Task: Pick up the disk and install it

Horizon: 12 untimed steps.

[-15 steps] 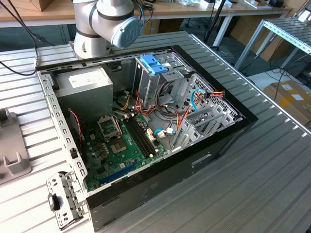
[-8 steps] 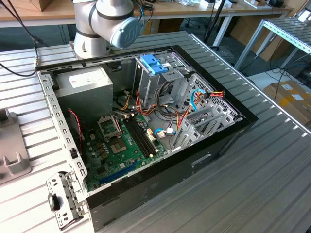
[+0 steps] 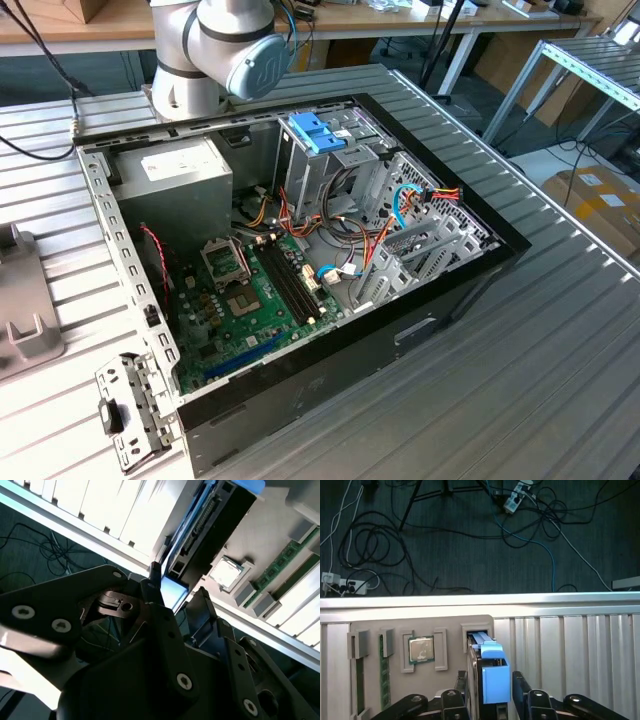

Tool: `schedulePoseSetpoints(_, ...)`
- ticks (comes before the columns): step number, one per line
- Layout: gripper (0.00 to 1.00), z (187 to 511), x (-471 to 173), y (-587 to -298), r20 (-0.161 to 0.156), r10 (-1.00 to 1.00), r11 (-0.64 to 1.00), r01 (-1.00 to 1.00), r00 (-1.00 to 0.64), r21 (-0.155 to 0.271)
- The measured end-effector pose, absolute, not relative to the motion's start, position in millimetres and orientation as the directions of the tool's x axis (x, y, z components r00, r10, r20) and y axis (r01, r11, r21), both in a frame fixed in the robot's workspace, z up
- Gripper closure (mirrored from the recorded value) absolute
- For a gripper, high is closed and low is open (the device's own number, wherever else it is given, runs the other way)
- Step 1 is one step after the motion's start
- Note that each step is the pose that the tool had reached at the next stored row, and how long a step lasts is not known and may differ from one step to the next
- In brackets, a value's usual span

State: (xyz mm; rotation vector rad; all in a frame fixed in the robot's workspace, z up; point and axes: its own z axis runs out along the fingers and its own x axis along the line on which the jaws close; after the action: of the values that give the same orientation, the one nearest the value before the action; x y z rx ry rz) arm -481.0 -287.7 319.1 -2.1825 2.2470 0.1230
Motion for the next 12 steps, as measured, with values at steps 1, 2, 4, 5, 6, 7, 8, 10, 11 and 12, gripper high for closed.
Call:
schedulePoseSetpoints(1,0.52,317,-481,-288,-0.059,-0.998,0.027,-0.998,-0.03,0.052)
schedulePoseSetpoints(2,0.52,314,-481,-288,-0.059,-0.998,0.027,-0.998,-0.03,0.052)
schedulePoseSetpoints(4,0.52,310,-482,-288,-0.059,-0.998,0.026,-0.998,-0.029,0.052)
schedulePoseSetpoints(5,0.52,308,-482,-288,-0.059,-0.998,0.026,-0.998,-0.029,0.052)
schedulePoseSetpoints(6,0.52,306,-482,-288,-0.059,-0.998,0.026,-0.998,-0.029,0.052)
schedulePoseSetpoints(7,0.52,304,-482,-288,-0.059,-0.998,0.026,-0.998,-0.029,0.052)
schedulePoseSetpoints(8,0.52,302,-483,-288,-0.059,-0.998,0.026,-0.998,-0.029,0.052)
schedulePoseSetpoints(10,0.52,299,-483,-288,-0.059,-0.998,0.025,-0.998,-0.028,0.052)
schedulePoseSetpoints(11,0.52,297,-483,-288,-0.059,-0.998,0.022,-0.998,-0.025,0.052)
schedulePoseSetpoints(12,0.52,296,-483,-288,-0.059,-0.998,0.015,-0.999,-0.018,0.052)
